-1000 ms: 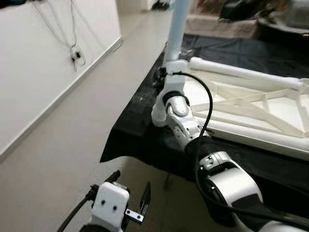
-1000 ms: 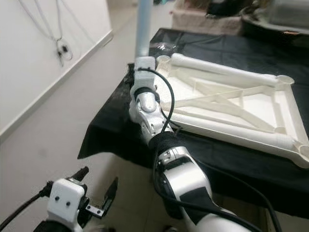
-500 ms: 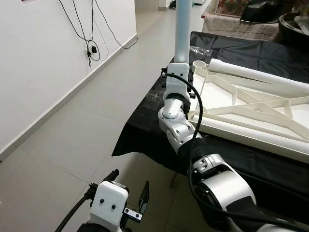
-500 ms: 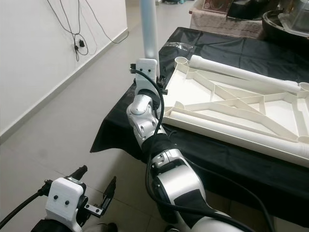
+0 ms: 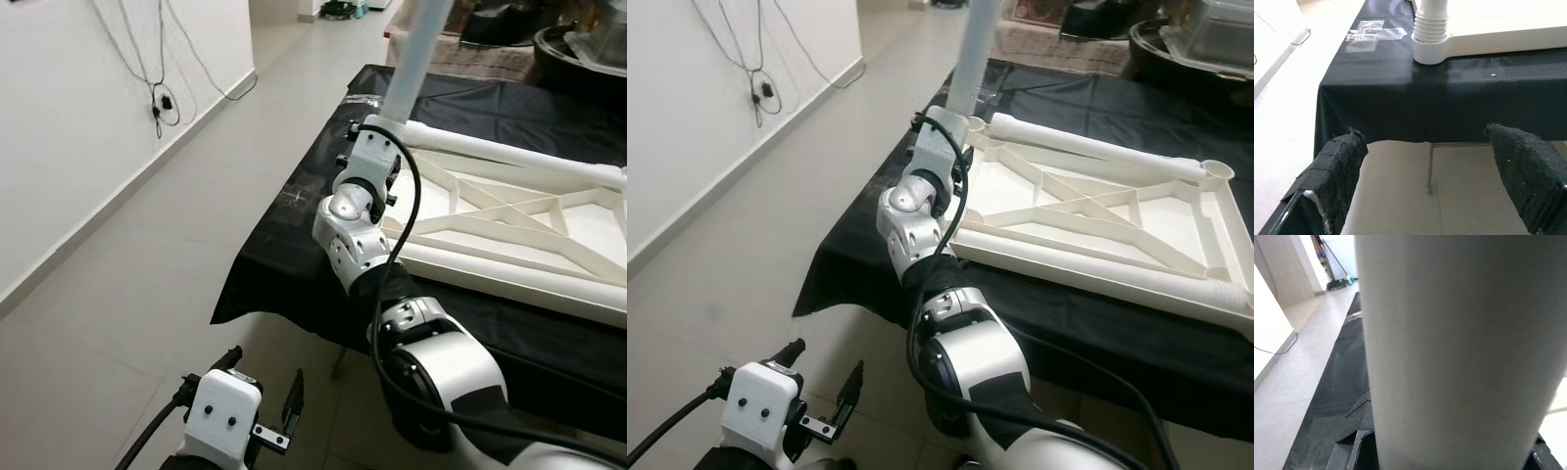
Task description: Building children table
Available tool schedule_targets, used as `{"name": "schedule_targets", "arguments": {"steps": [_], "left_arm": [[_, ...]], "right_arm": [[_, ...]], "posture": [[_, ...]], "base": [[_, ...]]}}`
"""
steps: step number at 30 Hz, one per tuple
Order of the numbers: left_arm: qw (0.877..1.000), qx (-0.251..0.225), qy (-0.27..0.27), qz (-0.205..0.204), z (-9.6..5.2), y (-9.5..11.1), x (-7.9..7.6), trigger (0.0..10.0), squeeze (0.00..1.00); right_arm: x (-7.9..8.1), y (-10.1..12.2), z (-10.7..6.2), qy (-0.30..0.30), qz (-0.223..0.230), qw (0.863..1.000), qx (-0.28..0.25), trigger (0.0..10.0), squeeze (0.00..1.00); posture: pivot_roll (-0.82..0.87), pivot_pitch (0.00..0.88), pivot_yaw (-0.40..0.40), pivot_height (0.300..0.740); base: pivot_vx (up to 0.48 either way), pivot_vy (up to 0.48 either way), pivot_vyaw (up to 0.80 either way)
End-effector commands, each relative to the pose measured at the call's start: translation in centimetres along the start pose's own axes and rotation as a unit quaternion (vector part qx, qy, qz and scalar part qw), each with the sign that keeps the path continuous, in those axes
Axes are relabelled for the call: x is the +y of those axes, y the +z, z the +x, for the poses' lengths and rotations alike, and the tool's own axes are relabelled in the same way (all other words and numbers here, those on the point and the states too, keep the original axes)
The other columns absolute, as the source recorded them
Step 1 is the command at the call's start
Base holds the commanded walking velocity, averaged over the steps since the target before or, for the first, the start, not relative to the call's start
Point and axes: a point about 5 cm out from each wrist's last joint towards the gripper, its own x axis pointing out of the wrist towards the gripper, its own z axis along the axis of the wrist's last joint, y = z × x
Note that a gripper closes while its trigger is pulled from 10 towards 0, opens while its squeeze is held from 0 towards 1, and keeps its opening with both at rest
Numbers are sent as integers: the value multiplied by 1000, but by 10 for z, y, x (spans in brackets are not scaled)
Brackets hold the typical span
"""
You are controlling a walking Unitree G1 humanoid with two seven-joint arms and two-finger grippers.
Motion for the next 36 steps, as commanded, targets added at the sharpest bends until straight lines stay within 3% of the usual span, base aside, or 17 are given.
{"name": "schedule_targets", "arguments": {"steps": [1,5,8,9,10,12,13,14,15,16,19,21,22,25,29,32,36], "left_arm": [[1000,10,-3,-1,0,-5,-1,10000,0],[1000,10,-1,-4,1,-5,0,10000,0],[1000,12,7,-11,6,-6,3,10000,0],[1000,12,18,-15,9,-6,7,10000,0],[1000,12,18,-15,9,-6,7,10000,0],[999,9,41,-25,15,-4,14,10000,0],[999,9,41,-25,15,-4,14,10000,0],[999,5,46,-22,19,-3,17,10000,718],[999,5,46,-22,19,-3,17,10000,718],[999,-2,43,-27,23,-1,19,10000,1000],[998,-13,52,22,37,7,32,10000,1000],[998,-14,58,32,41,10,36,10000,1000],[997,-19,57,42,47,13,40,10000,0],[997,-27,52,58,59,22,47,10000,0],[995,-20,47,86,73,27,54,10000,0],[994,-4,30,101,85,22,54,10000,0],[995,11,17,98,89,15,54,10000,0]], "right_arm": [[-10,-40,-3,-21,-35,995,88,10000,0],[-5,-22,-1,-5,-11,999,48,10000,0],[3,11,2,53,37,998,-24,10000,0],[7,29,1,99,61,991,-66,10000,0],[7,29,1,99,61,991,-66,10000,0],[12,57,-8,224,115,957,-142,10000,0],[12,57,-8,224,115,957,-142,10000,0],[15,66,-15,291,156,932,-149,10000,0],[15,66,-15,291,156,932,-149,10000,0],[16,69,-19,333,173,915,-147,10000,0],[14,63,-26,418,194,881,-104,10000,0],[13,60,-28,433,197,874,-96,10000,0],[12,55,-30,456,194,864,-84,10000,0],[10,43,-34,488,187,850,-68,10000,0],[4,30,-39,507,168,843,-64,10000,0],[1,22,-44,524,158,835,-55,10000,0],[0,21,-49,547,156,821,-48,10000,0]], "posture": [[162,164,-14,740],[162,150,-10,740],[156,129,-8,740],[152,120,-8,740],[152,120,-8,740],[149,109,-8,740],[149,109,-8,740],[147,104,-6,740],[147,104,-6,740],[139,98,0,740],[129,92,3,740],[129,92,3,740],[126,89,4,740],[129,84,1,740],[125,79,9,740],[121,77,13,740],[118,75,16,740]], "base": [[0,0,0],[0,0,0],[0,0,0],[0,0,0],[0,0,0],[0,0,0],[0,0,0],[0,0,0],[0,0,0],[0,0,0],[0,0,0],[0,0,0],[0,0,0],[0,0,0],[0,0,0],[0,0,0],[0,0,0]]}}
